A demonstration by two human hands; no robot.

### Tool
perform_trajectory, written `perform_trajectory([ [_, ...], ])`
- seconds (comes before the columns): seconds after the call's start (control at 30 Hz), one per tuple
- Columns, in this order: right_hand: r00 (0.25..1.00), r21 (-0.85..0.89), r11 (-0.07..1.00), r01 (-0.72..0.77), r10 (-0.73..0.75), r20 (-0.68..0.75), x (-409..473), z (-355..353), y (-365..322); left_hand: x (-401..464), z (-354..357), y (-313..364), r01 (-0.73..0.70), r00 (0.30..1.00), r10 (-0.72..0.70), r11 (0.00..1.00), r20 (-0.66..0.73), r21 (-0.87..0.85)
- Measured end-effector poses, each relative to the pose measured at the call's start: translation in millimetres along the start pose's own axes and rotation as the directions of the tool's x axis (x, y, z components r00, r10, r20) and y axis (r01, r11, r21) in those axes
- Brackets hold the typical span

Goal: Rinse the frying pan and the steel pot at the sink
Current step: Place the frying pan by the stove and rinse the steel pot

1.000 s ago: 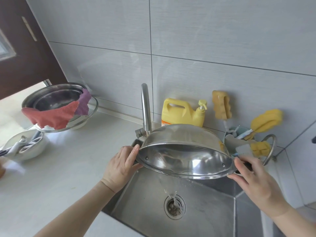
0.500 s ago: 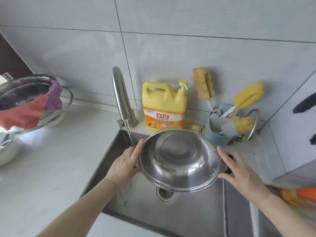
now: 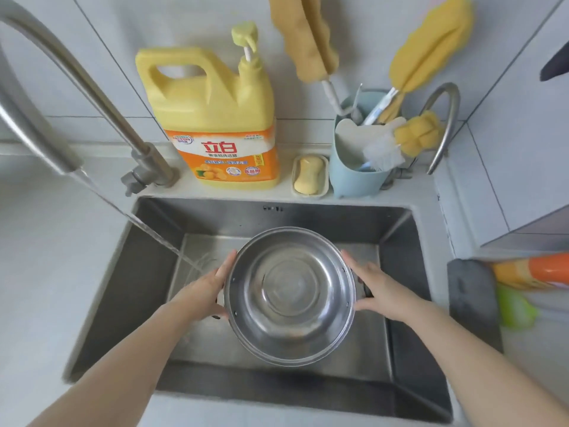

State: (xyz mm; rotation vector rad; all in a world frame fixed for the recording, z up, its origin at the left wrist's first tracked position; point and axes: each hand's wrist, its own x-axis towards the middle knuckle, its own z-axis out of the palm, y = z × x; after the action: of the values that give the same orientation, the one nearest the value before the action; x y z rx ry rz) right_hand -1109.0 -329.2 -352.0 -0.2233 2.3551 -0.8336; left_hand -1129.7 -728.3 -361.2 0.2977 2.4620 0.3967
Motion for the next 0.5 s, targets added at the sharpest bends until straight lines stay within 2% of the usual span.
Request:
perform_trajectory([
  [0.1,0.999,0.006,0.999,-0.042,0.042,0.021,11.8,9.0,14.7,17.2,9.5,-2.0,0.001,0.998,-0.002,1.0,0.062,0.003],
  [0.5,0.987,0.029,0.99,-0.141,0.138,0.077,40.6,26.4,42.6,52.1,19.9,-5.5,0.087,0.98,-0.05,0.979,0.194,-0.186],
])
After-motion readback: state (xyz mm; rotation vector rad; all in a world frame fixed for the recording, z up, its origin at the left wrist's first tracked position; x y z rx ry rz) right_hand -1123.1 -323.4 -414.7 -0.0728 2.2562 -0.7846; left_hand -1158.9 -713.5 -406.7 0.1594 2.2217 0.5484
